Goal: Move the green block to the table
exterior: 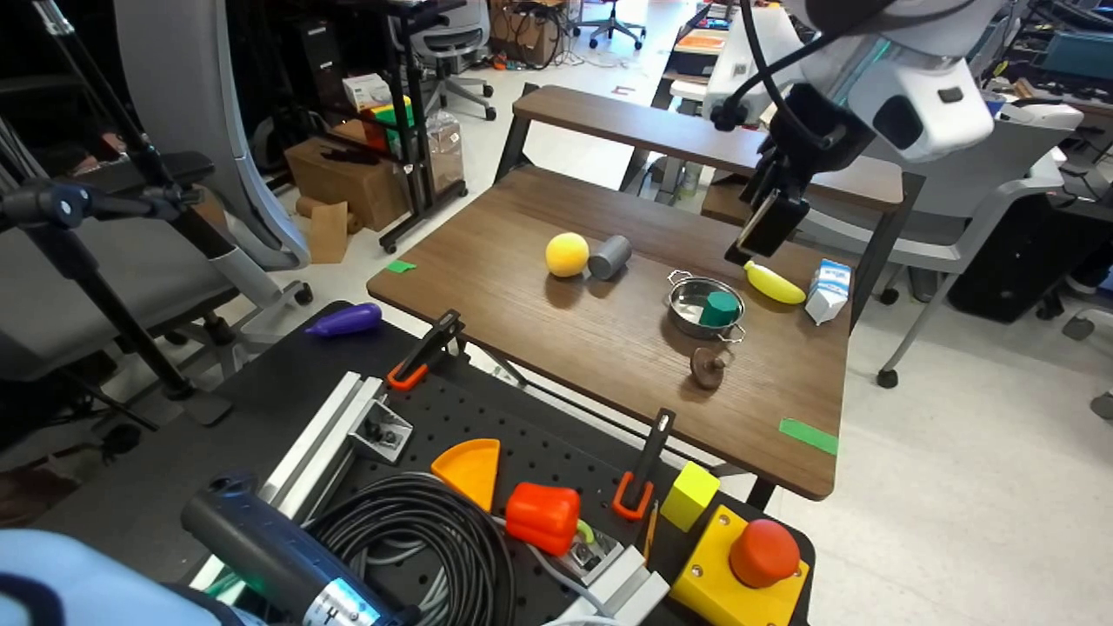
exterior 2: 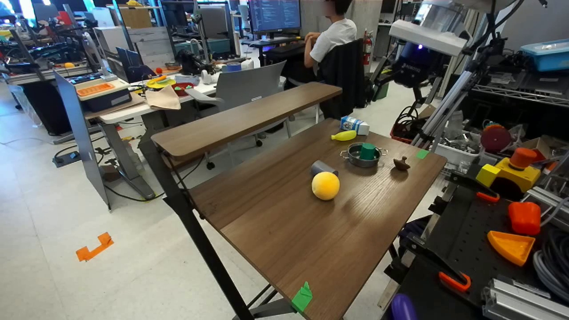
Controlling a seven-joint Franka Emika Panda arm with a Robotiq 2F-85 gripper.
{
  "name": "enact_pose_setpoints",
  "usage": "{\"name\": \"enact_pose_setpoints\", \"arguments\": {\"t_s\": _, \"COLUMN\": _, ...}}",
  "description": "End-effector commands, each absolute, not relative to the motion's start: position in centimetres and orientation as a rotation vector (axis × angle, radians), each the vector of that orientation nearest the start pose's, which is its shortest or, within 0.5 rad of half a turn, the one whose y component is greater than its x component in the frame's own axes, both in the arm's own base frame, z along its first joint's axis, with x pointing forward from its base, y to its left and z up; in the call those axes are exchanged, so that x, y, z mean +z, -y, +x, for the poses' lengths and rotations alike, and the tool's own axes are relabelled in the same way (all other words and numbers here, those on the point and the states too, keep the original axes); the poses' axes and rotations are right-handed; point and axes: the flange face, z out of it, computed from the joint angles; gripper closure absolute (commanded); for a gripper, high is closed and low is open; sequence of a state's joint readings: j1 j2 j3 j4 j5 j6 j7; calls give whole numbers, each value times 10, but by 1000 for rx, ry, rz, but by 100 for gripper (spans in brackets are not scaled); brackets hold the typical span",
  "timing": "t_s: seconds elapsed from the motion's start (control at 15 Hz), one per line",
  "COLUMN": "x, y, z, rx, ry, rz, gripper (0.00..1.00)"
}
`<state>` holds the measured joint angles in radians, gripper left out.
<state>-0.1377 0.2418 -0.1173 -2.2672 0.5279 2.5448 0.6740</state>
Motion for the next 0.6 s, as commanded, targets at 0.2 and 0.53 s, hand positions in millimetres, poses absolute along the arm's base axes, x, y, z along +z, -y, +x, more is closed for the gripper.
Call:
{"name": "enact_pose_setpoints", "arguments": {"t_s": 0.2, "x": 199, "y": 171, "z": 546, "rx": 74, "ry": -1943, "rz": -2097, "gripper": 0}}
{"name": "enact_pose_setpoints", "arguments": {"t_s": 0.53, "x": 163, "y": 174, "z": 557, "rx": 103, "ry": -1984, "rz": -2056, "gripper": 0}}
